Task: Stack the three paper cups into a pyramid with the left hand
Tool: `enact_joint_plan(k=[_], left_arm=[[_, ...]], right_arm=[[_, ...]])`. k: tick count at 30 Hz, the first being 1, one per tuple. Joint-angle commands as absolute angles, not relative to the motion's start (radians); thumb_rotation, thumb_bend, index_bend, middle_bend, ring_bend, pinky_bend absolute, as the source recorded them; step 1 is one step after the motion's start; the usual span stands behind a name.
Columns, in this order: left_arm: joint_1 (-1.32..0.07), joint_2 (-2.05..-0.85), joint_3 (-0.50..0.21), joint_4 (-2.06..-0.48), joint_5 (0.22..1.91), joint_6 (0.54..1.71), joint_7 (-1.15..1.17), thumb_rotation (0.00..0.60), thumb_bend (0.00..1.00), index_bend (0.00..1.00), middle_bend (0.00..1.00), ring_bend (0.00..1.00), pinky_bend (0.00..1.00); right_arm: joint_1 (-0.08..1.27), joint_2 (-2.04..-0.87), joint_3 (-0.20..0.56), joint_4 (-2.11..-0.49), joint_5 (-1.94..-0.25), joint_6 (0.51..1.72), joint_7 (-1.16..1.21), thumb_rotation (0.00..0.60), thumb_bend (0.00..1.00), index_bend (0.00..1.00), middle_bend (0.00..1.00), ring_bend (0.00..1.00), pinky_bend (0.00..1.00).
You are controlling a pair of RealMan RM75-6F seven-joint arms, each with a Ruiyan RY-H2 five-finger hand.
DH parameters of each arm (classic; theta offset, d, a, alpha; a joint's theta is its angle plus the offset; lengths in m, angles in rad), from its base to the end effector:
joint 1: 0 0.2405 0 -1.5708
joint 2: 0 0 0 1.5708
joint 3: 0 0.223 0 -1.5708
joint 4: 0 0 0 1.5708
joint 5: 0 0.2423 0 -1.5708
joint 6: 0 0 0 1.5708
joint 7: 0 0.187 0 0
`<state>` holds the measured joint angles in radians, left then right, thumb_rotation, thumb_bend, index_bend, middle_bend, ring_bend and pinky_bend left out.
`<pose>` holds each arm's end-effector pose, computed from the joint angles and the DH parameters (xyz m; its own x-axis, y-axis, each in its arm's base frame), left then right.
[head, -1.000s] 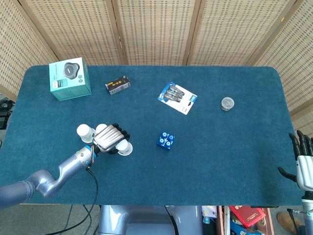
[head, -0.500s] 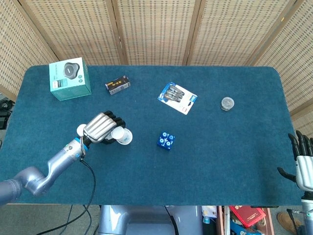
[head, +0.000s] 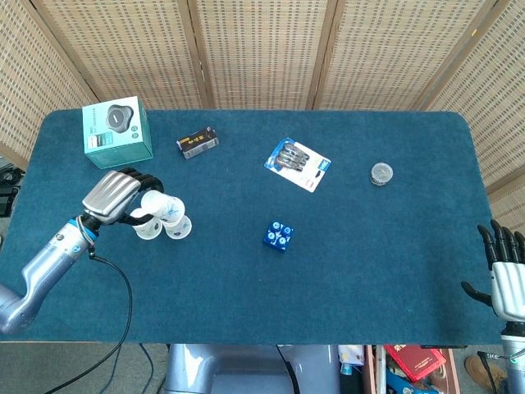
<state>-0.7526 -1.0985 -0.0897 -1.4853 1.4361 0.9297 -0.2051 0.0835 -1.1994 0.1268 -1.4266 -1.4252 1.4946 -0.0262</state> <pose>-0.1667 0.4019 0.0652 0.4719 0.2136 0.8554 0.8278 -0.4411 -0.3466 -0.3295 -0.2429 0.1352 0.4996 0.0880 0.8618 -0.8656 0.0913 0.4924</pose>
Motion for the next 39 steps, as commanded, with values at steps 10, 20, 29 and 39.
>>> enact_joint_plan(k=[10, 20, 29, 39], left_arm=[[-0.727, -1.140, -0.056, -1.369, 1.450, 0.891, -0.325, 0.600, 0.27, 0.43, 0.43, 0.41, 0.29], [-0.742, -1.156, -0.060, -1.353, 1.444, 0.859, -0.311, 0.600, 0.27, 0.43, 0.43, 0.41, 0.29], [-0.750, -1.160, -0.069, -1.356, 1.425, 0.841, -0.282, 0.600, 0.27, 0.40, 0.27, 0.30, 0.29], [-0.752, -1.140, -0.073, -1.385, 1.429, 0.832, -0.293, 0.600, 0.27, 0.21, 0.05, 0.17, 0.25]], right_arm=[[0.083, -1.199, 0.127, -1.428, -1.424, 1.497, -0.029, 0.600, 0.00, 0.00, 0.00, 0.00, 0.00], [0.083, -1.200, 0.128, -1.425, -1.421, 1.495, -0.028, 0.600, 0.00, 0.00, 0.00, 0.00, 0.00], [0.083, -1.198, 0.130, -1.424, -1.418, 1.494, -0.024, 0.600, 0.00, 0.00, 0.00, 0.00, 0.00], [0.082, -1.198, 0.130, -1.426, -1.418, 1.495, -0.025, 0.600, 0.00, 0.00, 0.00, 0.00, 0.00]])
